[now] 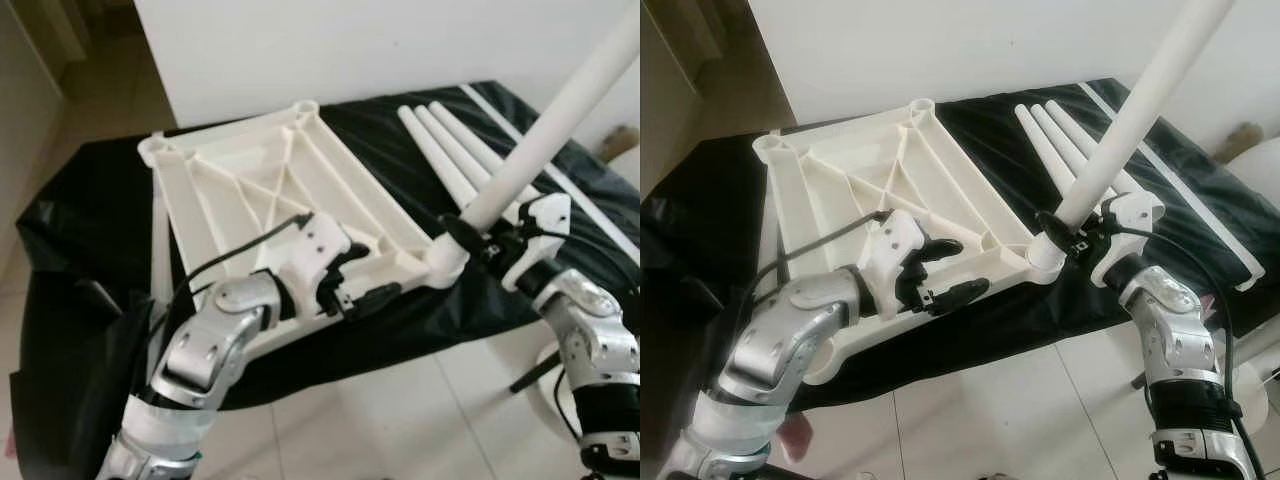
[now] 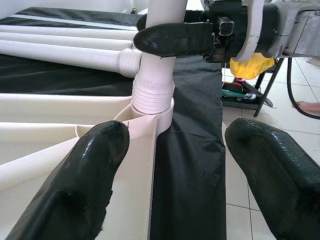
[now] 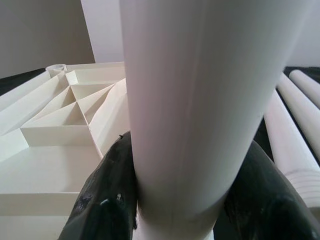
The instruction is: Building children table
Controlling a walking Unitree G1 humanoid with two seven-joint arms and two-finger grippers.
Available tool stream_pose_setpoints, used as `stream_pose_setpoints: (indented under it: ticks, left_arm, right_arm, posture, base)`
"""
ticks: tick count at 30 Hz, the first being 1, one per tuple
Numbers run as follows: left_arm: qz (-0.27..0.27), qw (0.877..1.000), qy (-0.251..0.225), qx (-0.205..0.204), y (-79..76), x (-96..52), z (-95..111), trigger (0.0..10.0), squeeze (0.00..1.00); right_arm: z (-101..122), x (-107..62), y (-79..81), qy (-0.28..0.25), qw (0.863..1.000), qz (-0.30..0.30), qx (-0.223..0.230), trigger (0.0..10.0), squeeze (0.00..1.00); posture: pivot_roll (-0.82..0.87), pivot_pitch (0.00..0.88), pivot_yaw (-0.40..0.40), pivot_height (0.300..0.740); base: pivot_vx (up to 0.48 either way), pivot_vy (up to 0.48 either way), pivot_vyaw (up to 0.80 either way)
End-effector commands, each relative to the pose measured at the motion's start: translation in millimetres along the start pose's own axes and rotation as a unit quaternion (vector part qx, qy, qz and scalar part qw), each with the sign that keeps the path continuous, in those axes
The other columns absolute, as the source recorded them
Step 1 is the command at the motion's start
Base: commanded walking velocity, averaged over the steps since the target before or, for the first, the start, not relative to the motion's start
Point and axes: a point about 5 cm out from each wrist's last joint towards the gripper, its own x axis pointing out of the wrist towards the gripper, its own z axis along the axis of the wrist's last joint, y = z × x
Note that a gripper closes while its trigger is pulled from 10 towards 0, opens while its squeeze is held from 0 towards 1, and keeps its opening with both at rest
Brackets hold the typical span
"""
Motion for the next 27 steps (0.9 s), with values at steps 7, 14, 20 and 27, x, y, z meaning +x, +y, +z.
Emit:
stream_pose_setpoints:
  ticks: [7, 14, 20, 27]
  left_arm:
    - [0.011, 1.0, 0.0, -0.003, -2.5, -0.5, 0, 10.0, 0.0]
    - [0.013, 1.0, -0.001, -0.004, -2.5, -0.6, 0, 10.0, 0.0]
    - [0.017, 1.0, -0.004, -0.004, -1.9, -0.1, 1, 10.0, 0.0]
    - [0.02, 1.0, -0.008, -0.005, -1.7, 0.1, 2, 10.0, 0.0]
  right_arm:
    - [-23, 5.9, 2.0, 0.067, 0.997, -0.01, 0.046, 10.0, 0.0]
    - [-18, 12.9, 3.0, 0.099, 0.994, 0.017, 0.033, 10.0, 0.0]
    - [-6, 14.8, -0.9, 0.107, 0.992, 0.051, -0.047, 10.0, 0.0]
    - [5, 14.4, -1.6, 0.106, 0.99, 0.084, -0.034, 10.0, 0.0]
  posture:
    - [-0.01, 0.061, 0.017, 0.74]
    - [-0.01, 0.053, 0.015, 0.74]
    - [0.0, 0.047, 0.012, 0.74]
    - [0.0, 0.042, 0.012, 0.74]
  base:
    - [0.0, 0.0, 0.0]
    - [0.0, 0.0, 0.0]
    - [0.0, 0.0, 0.0]
    - [0.0, 0.0, 0.0]
